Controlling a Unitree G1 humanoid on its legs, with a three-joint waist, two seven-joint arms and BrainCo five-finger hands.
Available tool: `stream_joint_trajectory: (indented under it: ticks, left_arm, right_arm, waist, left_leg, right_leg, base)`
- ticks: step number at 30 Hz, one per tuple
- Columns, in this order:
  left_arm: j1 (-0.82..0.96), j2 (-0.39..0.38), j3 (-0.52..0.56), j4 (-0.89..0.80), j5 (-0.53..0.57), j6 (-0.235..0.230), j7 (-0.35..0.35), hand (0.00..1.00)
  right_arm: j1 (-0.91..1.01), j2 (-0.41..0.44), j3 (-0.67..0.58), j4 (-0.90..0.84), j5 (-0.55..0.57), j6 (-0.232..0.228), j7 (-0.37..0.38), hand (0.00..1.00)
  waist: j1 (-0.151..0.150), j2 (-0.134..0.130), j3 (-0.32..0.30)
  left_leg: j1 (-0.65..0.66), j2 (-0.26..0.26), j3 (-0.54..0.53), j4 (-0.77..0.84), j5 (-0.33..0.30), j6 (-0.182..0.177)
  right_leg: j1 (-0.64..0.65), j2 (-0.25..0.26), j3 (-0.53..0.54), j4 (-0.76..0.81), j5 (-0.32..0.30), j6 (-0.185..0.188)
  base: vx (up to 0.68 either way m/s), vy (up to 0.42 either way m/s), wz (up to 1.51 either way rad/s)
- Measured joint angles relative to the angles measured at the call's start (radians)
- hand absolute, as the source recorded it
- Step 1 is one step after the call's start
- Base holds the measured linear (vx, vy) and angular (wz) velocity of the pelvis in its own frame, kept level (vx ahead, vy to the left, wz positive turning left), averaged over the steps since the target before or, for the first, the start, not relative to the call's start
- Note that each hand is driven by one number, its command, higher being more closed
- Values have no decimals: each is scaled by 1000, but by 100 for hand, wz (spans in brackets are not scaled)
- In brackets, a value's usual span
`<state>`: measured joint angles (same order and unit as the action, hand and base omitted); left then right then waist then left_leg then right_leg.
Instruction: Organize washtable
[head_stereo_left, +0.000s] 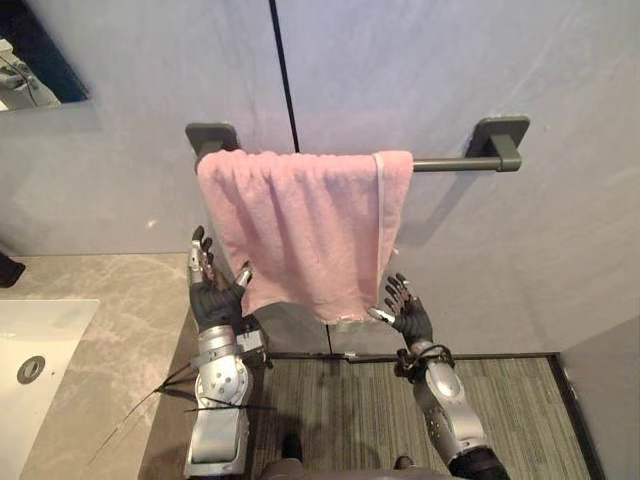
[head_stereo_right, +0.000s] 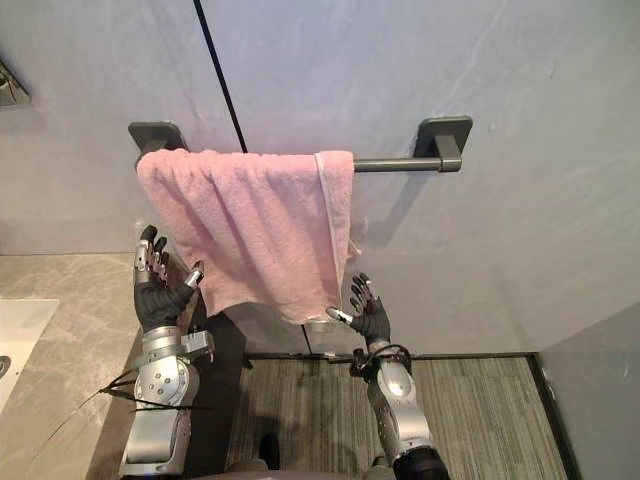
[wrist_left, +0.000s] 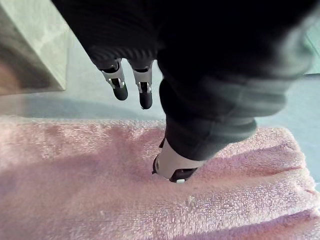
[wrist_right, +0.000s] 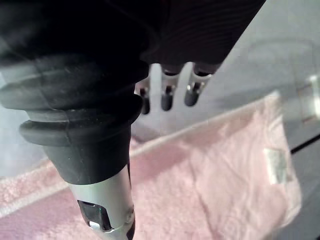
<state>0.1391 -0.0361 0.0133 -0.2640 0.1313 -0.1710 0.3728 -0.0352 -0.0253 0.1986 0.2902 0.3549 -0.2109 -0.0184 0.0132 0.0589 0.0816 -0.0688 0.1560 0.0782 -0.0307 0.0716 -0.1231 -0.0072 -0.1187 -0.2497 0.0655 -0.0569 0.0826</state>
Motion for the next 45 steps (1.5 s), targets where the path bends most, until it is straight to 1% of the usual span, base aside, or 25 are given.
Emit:
stream_joint_trajectory:
  ticks: [4, 8, 11, 15, 16, 18, 20, 21, 22, 25, 28, 32, 34, 37, 39, 41, 45]
  left_arm:
    - [-1, -1, 2, -1, 0, 0, 26, 0]
    - [2, -1, 21, 0, 0, 0, 29, 0]
    - [4, -1, 21, 2, -24, 0, 5, 0]
    - [-3, 2, 10, 25, -82, 0, -54, 0]
    - [-4, 3, 6, 28, -83, 0, -64, 0]
    - [-12, 16, -17, 28, -102, 0, -95, 0]
    - [-22, 24, -29, 28, -121, 0, -119, 0]
    - [-32, 27, -35, 28, -133, 0, -135, 100]
    - [-35, 30, -40, 28, -138, 0, -137, 100]
    - [-45, 42, -58, 27, -206, -2, -180, 100]
    - [-44, 44, -67, 25, -238, -2, -197, 100]
    - [-42, 45, -85, -4, -236, -4, -191, 100]
    - [-42, 45, -85, -24, -233, -14, -168, 100]
    - [-42, 42, -82, -29, -232, -14, -142, 100]
    - [-41, 39, -80, -54, -232, -16, -126, 100]
    - [-41, 39, -78, -64, -232, -31, -124, 100]
    - [-40, 39, -77, -104, -233, -36, -129, 100]
  right_arm:
    - [-16, -1, 26, -1, 38, -1, 1, 0]
    - [-35, 5, 57, -3, 40, -1, 0, 0]
    - [-65, 9, 65, -8, 40, -1, -1, 0]
    - [-113, 7, 71, -43, 72, -2, -2, 0]
    - [-118, 7, 71, -43, 76, -2, -2, 100]
    - [-137, 7, 74, -43, 77, -2, -2, 100]
    - [-153, 7, 76, -43, 78, -2, -2, 100]
    - [-164, 7, 76, -43, 80, -2, -2, 100]
    - [-167, 7, 76, -43, 81, -2, -2, 100]
    - [-183, 8, 77, -43, 91, -3, -2, 100]
    - [-196, 7, 77, -43, 108, -5, -2, 100]
    - [-198, 8, 77, -44, 108, -12, -2, 100]
    - [-197, 8, 75, -53, 108, -16, -2, 100]
    - [-197, 7, 66, -74, 108, -19, -4, 100]
    - [-197, 7, 40, -85, 108, -21, -7, 100]
    - [-195, 7, 15, -85, 108, -21, -20, 100]
    - [-185, 3, -59, -123, 107, -22, -43, 100]
  waist:
    - [1, 4, 2]
    - [4, 4, 12]
    - [5, 4, 22]
    - [3, 7, 29]
    - [3, 7, 31]
    - [3, 7, 49]
    - [2, 8, 53]
    - [2, 8, 54]
    - [2, 7, 54]
    - [3, 7, 57]
    - [2, 7, 59]
    - [2, 6, 67]
    - [1, 6, 80]
    - [1, 6, 81]
    - [2, 5, 81]
    - [2, 4, 82]
    - [0, 4, 82]
  left_leg:
    - [-14, -1, -13, -43, 29, -1]
    - [-26, -2, -15, -43, 31, 1]
    - [-38, -1, -13, -43, 31, 0]
    - [-72, 1, -3, -57, 45, -1]
    - [-72, 1, -2, -60, 47, -2]
    - [-73, 1, 7, -60, 47, -2]
    - [-84, 2, 11, -60, 47, -2]
    - [-90, 2, 11, -60, 47, -2]
    - [-92, 2, 12, -60, 47, -2]
    - [-93, 1, 20, -60, 47, -2]
    - [-91, 1, 27, -60, 47, -2]
    - [-81, 1, 37, -60, 46, -2]
    - [-67, 0, 38, -60, 46, -2]
    - [-63, 0, 38, -60, 46, -2]
    - [-55, 0, 37, -60, 46, -2]
    - [-43, -1, 36, -60, 46, -2]
    - [-22, -1, 36, -61, 46, -2]
  right_leg:
    - [-23, 3, -22, 1, 1, -1]
    - [-34, 5, -22, 3, 2, 0]
    - [-50, 6, -22, 6, 2, 0]
    - [-103, 6, -11, 19, 2, 0]
    - [-105, 6, -8, 19, 2, 0]
    - [-111, 6, 2, 20, 2, 0]
    - [-125, 6, 6, 22, 2, 0]
    - [-131, 6, 6, 22, 2, 0]
    - [-134, 6, 7, 22, 2, 0]
    - [-138, 5, 10, 23, 2, 0]
    - [-139, -1, 14, 22, 2, 0]
    - [-133, -3, 22, 23, 2, 0]
    - [-122, -3, 24, 26, 2, 0]
    - [-121, -4, 24, 31, 2, 0]
    - [-114, -5, 24, 35, 2, 0]
    - [-100, -6, 21, 35, 2, 0]
    - [-80, -5, 19, 35, 2, 1]
  base:
    - [-47, -7, 12]
    - [-8, -3, 2]
    - [-5, -2, -2]
    - [0, -8, -7]
    - [17, -3, -7]
    - [9, 0, -8]
    - [-7, -2, -6]
    - [-3, -1, -3]
    - [12, 1, -3]
    - [12, 2, -3]
    - [6, 13, -4]
    - [-13, 6, -5]
    - [-35, 7, -2]
    - [-36, 9, 0]
    - [-38, 11, 2]
    - [-34, 11, 3]
    - [-42, 8, 0]
